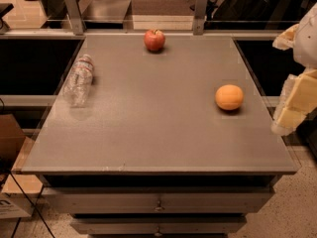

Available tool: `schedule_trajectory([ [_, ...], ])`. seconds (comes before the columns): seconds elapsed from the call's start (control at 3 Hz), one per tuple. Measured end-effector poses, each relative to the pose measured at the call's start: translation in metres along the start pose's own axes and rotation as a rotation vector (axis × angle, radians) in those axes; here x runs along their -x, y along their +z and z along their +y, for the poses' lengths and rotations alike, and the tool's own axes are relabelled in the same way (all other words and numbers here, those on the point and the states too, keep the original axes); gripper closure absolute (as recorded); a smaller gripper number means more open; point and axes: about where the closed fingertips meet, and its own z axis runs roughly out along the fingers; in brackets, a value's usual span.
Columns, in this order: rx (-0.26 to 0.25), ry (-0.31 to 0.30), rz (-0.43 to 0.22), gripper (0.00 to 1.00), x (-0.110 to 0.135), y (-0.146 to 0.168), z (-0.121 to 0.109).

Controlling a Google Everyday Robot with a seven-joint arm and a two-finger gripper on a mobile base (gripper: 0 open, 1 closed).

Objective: Place water bottle upright

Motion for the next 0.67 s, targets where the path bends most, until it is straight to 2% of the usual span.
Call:
schedule_trajectory([
  [0.67,-0.009,0.019,0.002,0.00,0.0065,-0.0008,-0.0030],
])
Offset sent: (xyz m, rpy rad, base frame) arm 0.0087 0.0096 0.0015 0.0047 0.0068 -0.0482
